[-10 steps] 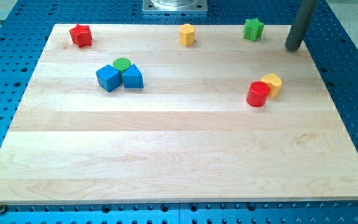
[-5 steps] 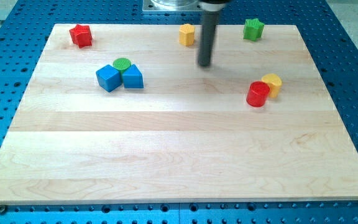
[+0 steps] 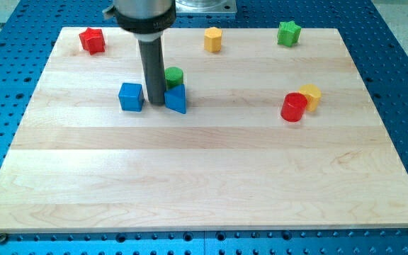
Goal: Slide the blue triangle to the center left of the board
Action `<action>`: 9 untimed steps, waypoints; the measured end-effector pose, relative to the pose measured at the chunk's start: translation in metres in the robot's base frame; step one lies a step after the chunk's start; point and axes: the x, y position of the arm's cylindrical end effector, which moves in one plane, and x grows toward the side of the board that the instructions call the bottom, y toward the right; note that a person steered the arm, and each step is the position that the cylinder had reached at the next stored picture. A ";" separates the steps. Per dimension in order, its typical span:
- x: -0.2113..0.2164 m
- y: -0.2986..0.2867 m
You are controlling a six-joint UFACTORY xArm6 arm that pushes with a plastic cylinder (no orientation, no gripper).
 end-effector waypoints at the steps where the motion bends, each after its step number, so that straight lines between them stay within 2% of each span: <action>1: 0.009 -0.079; 3: -0.022 -0.065; 4: -0.021 -0.097; 8: -0.019 -0.089; 9: -0.047 -0.040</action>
